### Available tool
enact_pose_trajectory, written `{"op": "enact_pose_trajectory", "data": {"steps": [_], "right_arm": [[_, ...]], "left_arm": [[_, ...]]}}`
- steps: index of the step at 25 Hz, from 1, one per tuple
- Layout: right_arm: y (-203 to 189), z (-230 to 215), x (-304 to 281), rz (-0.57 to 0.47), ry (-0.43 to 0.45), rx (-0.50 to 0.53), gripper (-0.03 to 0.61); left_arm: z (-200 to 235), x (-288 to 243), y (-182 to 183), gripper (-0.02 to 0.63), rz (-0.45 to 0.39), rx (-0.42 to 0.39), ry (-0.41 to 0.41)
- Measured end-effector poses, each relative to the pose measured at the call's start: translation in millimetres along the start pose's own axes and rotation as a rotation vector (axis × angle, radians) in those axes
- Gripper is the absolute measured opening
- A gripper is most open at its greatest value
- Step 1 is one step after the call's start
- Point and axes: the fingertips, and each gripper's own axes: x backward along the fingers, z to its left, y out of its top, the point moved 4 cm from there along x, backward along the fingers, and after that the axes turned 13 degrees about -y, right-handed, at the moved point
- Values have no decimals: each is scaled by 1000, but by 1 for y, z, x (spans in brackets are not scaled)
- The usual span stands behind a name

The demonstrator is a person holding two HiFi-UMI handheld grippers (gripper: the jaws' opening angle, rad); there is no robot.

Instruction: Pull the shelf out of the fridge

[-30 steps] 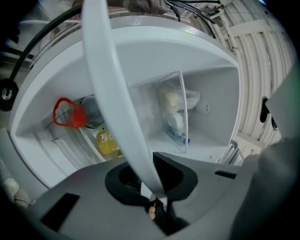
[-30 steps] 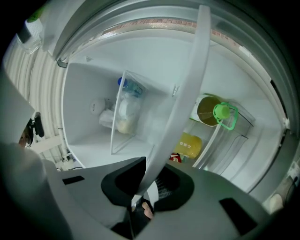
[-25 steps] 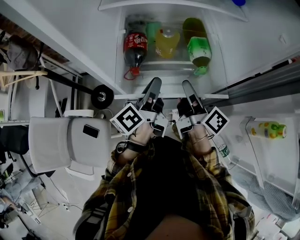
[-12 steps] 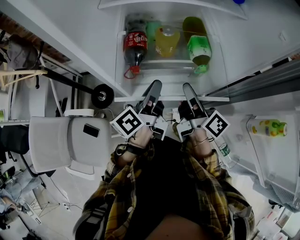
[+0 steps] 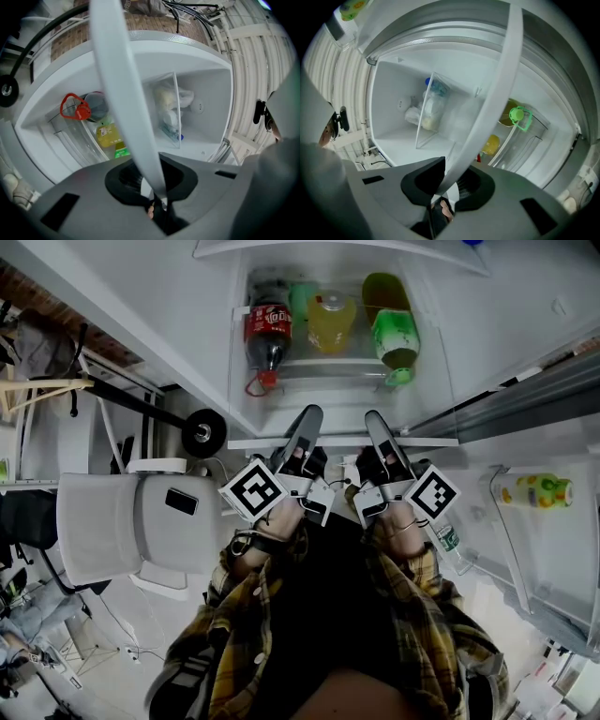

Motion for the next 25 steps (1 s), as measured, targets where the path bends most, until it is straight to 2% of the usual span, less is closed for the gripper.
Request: {"op": "enact_pose_trajectory", "data": {"steps": [25], "right_arm": [[0,2,8,27,2,15,67]], "left_arm": [[-8,3,-6,49,-18,15,-10]]}}
